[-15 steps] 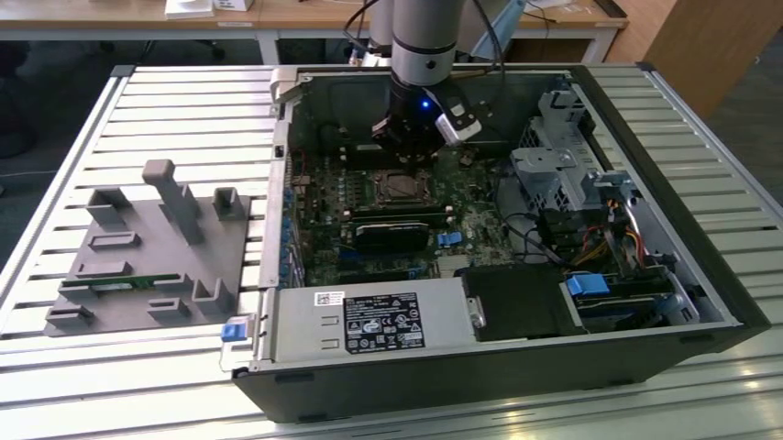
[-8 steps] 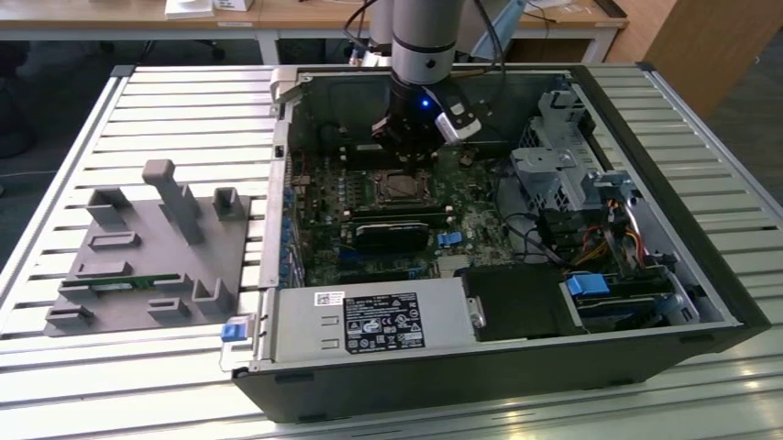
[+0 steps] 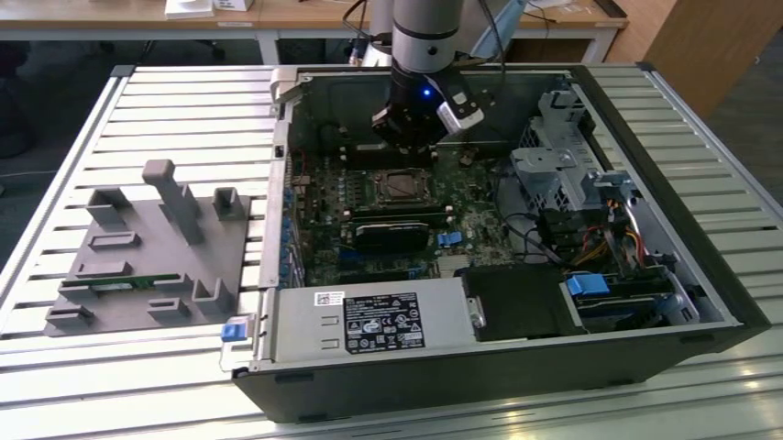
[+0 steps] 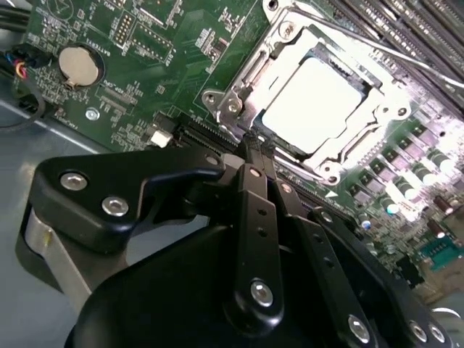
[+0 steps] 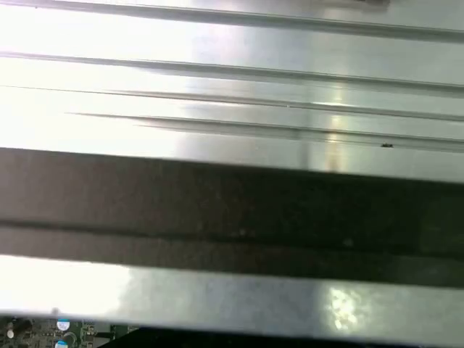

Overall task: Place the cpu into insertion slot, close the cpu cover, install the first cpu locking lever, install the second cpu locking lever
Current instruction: 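Install the first cpu locking lever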

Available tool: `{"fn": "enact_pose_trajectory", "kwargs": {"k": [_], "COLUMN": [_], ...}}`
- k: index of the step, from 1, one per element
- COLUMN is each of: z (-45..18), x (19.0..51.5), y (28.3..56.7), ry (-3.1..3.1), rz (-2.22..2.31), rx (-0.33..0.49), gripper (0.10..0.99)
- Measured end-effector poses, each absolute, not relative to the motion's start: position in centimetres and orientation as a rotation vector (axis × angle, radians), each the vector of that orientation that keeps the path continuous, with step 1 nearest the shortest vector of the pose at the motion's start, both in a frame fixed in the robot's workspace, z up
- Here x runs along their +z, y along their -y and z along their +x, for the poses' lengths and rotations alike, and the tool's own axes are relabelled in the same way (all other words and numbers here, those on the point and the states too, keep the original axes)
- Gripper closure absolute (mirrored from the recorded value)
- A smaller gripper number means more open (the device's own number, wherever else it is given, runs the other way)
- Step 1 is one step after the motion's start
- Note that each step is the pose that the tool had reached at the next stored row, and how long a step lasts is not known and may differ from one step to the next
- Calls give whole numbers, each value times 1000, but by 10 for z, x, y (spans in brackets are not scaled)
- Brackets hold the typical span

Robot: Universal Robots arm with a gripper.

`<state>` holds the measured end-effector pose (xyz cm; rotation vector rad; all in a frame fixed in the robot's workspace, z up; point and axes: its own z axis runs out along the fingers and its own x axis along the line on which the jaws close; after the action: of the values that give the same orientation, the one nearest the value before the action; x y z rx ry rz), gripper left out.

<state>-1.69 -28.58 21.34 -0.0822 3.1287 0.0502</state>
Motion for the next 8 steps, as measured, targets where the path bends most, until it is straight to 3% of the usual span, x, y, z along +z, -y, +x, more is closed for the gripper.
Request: {"fn": "enact_pose_trajectory", "kwargs": {"k": [8], "z": [-17], "x": [213], "y": [287], "ry": [-3129], "rz": [-82], "rx": [50], "gripper": [980]}}
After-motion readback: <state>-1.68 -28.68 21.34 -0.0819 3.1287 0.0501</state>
